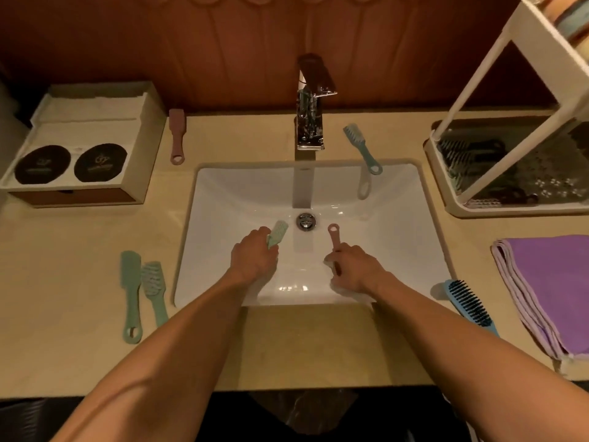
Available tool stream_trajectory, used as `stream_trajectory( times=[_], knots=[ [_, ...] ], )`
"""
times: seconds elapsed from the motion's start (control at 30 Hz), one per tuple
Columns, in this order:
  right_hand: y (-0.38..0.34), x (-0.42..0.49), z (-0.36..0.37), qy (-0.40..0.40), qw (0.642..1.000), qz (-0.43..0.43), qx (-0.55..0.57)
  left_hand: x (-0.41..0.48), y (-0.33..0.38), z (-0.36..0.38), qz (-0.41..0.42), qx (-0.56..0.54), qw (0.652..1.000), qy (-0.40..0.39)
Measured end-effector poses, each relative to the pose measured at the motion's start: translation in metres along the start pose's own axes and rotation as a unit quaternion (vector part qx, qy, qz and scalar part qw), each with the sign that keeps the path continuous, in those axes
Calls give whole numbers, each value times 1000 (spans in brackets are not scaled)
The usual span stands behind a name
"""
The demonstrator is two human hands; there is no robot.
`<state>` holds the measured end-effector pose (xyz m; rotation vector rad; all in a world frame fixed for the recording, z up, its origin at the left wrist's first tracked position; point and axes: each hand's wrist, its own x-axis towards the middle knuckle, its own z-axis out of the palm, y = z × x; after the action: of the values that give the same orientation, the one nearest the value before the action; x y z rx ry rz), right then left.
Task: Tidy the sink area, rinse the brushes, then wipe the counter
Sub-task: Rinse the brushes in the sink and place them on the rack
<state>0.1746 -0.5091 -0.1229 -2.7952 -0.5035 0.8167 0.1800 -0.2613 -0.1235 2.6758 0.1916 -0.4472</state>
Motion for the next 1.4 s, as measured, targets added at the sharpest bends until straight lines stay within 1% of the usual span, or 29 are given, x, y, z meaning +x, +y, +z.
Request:
stream_trajectory(
  times=[0.1, 0.17, 0.23, 0.3, 0.4, 0.47, 0.53, 0.63, 0.73, 0.77, 0.87, 0.93, 1.0, 1.1, 1.2, 1.3, 1.4],
  knots=[
    [9, 10, 14, 66, 997, -29, 40, 12, 2, 12, -8, 3, 1000, 13],
    [9, 19, 18, 97, 991, -76, 43, 21, 3, 16, -5, 49, 999, 18],
    [6, 31, 18, 105, 987, -111, 44, 31, 2, 24, 17, 77, 996, 51],
    [1, 39, 16, 98, 986, -136, 23, 36, 3, 29, 39, 107, 990, 87],
    [-3, 49, 8, 71, 984, -161, 33, 43, 12, 31, 1, 139, 987, 81],
    [-5, 49, 6, 72, 982, -174, 27, 44, 13, 33, 2, 120, 989, 86],
    [-7, 49, 5, 91, 976, -198, -9, 43, 13, 37, 14, 101, 990, 94],
    [-5, 51, 11, 190, 947, -253, -53, 39, 16, 37, 35, 41, 995, 86],
    [-9, 48, 6, 246, 924, -279, -91, 34, 20, 31, 46, -24, 996, 69],
    [-11, 46, 2, 257, 921, -278, -91, 32, 19, 28, 52, -40, 996, 67],
    [-12, 34, -12, 256, 934, -244, -41, 25, 17, 19, 99, -84, 989, 76],
    [-10, 22, -19, 251, 948, -193, 19, 18, 22, 5, 87, -95, 989, 67],
    [-8, 12, -27, 246, 956, -145, 75, 12, 32, -11, 81, -82, 993, 39],
    [-4, 2, -38, 266, 953, -126, 67, 1, 52, -27, 122, -79, 989, 25],
    [-1, -10, -53, 285, 953, -87, 62, -11, 74, -40, 147, -86, 985, 19],
    [-1, -25, -70, 313, 945, -53, 76, -23, 95, -53, 156, -99, 982, 31],
    [0, -45, -84, 335, 938, -50, 73, -37, 115, -60, 181, -102, 977, 43]
  ],
)
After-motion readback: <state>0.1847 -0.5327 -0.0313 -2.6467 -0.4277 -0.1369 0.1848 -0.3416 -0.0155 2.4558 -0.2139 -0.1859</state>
